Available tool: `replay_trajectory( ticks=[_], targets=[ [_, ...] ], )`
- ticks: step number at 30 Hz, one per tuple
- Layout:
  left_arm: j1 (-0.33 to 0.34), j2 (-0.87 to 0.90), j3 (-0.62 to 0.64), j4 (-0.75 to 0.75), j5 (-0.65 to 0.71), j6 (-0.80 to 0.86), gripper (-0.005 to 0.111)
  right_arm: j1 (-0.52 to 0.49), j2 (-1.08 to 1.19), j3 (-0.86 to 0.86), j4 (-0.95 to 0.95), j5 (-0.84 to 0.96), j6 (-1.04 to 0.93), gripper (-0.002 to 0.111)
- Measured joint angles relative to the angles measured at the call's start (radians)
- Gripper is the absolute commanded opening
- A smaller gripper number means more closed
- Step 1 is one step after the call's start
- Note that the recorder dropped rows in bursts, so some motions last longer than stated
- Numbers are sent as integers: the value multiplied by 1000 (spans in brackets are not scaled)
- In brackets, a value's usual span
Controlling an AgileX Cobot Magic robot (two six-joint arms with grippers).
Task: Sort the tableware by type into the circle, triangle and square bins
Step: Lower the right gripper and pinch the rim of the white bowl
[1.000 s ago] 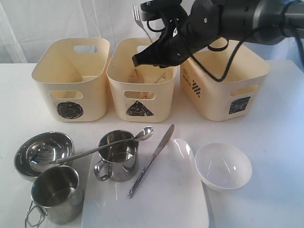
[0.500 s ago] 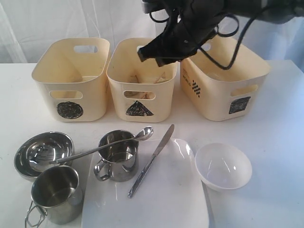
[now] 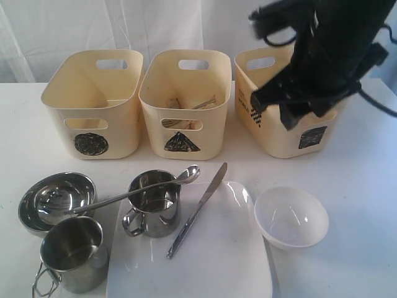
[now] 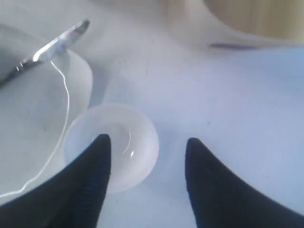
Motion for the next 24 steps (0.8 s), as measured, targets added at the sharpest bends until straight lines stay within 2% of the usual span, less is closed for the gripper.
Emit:
replay_trajectory(
  ticks=[3, 12, 24],
  targets=[
    [0, 0, 0, 0, 0, 0, 0, -1, 0, 108, 0, 1, 36, 62],
    [0, 0, 0, 0, 0, 0, 0, -1, 0, 375, -58, -5, 143, 62],
    [0, 0, 0, 0, 0, 0, 0, -1, 0, 471, -82, -196, 318, 62]
  ],
)
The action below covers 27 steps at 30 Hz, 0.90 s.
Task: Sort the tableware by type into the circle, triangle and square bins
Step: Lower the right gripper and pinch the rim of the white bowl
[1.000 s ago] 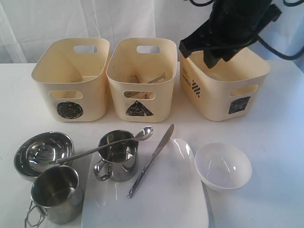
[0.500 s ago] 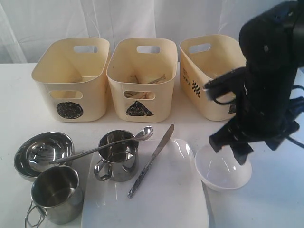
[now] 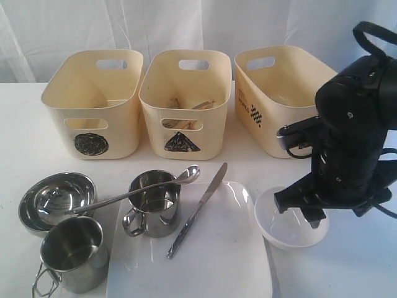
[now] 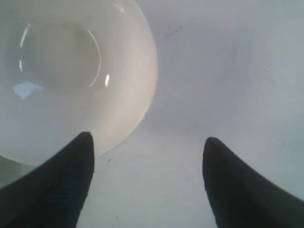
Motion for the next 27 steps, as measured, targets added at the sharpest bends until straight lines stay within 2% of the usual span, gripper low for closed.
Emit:
replay_trajectory(
  ticks=[22, 27],
  targets=[
    [0, 0, 0, 0, 0, 0, 0, 0, -2, 173, -4, -261, 248, 62],
    [0, 0, 0, 0, 0, 0, 0, 0, -2, 198, -4, -300, 269, 55]
  ],
)
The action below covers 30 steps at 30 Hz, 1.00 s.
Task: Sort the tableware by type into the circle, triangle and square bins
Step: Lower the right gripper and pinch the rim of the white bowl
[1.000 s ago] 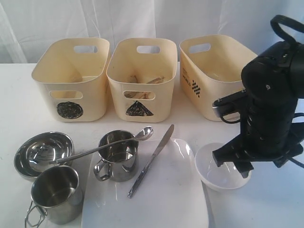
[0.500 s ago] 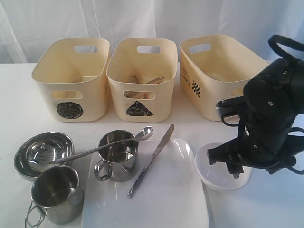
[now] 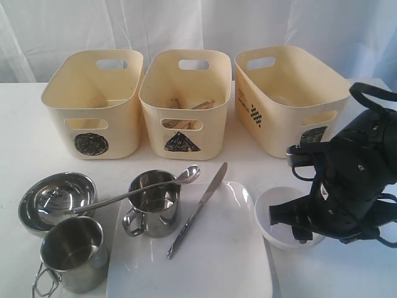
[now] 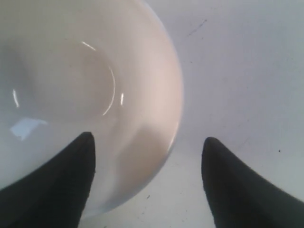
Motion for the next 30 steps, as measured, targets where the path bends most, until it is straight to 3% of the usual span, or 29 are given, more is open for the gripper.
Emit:
replay_trajectory(
  ticks=[6, 15, 20, 30],
  targets=[
    [0, 0, 0, 0, 0, 0, 0, 0, 0, 4, 0, -7, 22, 31],
    [0, 0, 0, 0, 0, 0, 0, 0, 0, 4, -12, -36, 28, 17],
    [0, 0, 0, 0, 0, 0, 0, 0, 0, 4, -19, -50, 31, 0],
    [0, 0, 0, 0, 0, 0, 0, -3, -1, 4, -39, -52, 34, 0]
  ],
)
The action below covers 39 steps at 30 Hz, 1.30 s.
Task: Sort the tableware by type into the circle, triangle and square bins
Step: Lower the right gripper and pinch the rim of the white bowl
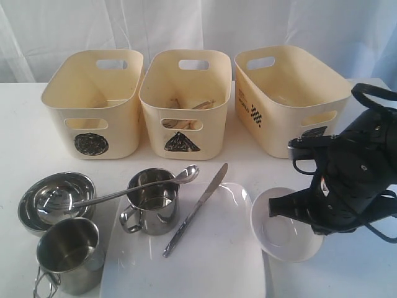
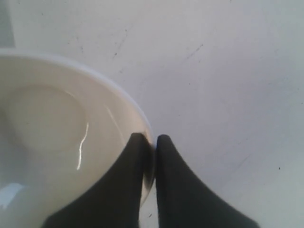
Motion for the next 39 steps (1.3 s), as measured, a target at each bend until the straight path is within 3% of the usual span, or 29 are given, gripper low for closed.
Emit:
replay_trajectory(
  ticks=[20, 22, 25, 26, 39],
  targets=[
    [0, 0, 0, 0, 0, 0, 0, 0, -10, -2, 4, 81, -13, 0],
    [0, 0, 0, 0, 0, 0, 0, 0, -13, -3, 13, 81, -26, 4],
    [0, 0, 0, 0, 0, 0, 0, 0, -15, -16, 38, 81, -59, 23],
    [0, 0, 0, 0, 0, 0, 0, 0, -15, -20, 46, 90, -72, 25],
    [0, 0, 0, 0, 0, 0, 0, 0, 33, -29, 68, 60, -80, 26]
  ],
)
